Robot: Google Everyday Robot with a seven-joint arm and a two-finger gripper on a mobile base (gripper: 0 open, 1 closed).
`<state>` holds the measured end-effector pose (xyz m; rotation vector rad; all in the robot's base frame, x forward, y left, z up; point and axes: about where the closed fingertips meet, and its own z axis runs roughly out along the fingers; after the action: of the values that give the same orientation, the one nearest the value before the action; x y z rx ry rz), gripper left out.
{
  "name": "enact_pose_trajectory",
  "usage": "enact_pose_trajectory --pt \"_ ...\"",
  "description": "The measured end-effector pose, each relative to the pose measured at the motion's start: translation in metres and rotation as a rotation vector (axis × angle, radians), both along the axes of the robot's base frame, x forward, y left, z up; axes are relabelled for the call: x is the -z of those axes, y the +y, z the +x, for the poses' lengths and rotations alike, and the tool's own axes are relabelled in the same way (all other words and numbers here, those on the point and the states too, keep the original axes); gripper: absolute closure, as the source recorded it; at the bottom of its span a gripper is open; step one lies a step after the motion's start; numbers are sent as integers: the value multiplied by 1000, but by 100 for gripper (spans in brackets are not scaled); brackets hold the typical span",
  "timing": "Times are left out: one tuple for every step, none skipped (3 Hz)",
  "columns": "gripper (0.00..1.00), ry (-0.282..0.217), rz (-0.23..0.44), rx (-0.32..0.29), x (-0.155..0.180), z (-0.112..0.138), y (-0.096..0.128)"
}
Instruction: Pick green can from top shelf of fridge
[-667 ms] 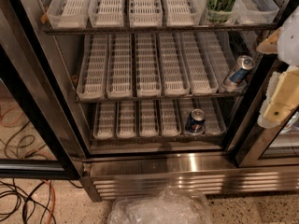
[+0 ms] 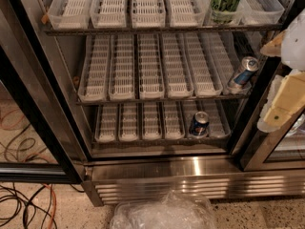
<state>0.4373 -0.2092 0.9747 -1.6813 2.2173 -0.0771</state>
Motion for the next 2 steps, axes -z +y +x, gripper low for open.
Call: enact_pose_trajectory --pt "0 -37 62 19 0 -2 15" --pt "0 -85 157 -6 -1 -1 35"
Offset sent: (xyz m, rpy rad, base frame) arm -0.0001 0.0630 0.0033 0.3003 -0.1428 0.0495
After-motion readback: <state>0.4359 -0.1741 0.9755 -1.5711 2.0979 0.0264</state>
